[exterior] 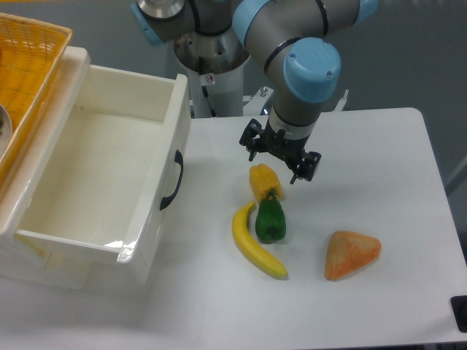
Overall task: Pick up the green chilies
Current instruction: 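Move the gripper down toward the green pepper beside the banana, then lower the open gripper around the green pepper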
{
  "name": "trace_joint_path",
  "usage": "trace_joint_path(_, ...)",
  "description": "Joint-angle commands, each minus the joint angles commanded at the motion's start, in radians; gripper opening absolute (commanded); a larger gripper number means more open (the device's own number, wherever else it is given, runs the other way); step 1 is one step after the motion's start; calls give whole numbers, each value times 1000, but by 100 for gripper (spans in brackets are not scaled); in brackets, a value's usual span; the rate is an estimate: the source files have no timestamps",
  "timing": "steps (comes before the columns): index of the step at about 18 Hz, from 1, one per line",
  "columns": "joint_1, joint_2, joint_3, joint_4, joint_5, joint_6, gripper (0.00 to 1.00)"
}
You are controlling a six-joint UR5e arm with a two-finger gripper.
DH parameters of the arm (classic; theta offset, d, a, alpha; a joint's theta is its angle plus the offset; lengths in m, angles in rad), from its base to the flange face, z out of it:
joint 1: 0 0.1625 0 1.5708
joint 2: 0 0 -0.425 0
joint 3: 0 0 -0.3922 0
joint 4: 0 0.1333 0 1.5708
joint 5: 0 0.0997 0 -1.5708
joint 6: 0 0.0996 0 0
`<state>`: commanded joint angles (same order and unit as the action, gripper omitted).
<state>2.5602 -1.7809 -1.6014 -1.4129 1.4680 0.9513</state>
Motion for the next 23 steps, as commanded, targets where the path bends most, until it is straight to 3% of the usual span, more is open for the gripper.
trace_joint_path(8, 20, -29, -22, 83, -3, -253, 100)
trace_joint_path(13, 21, -71, -32, 100, -3, -302, 100)
trace_joint_path(19, 15, -143, -29, 160, -25, -351, 100)
trace_joint_path(23, 11, -164, -32, 160, -26, -351, 100)
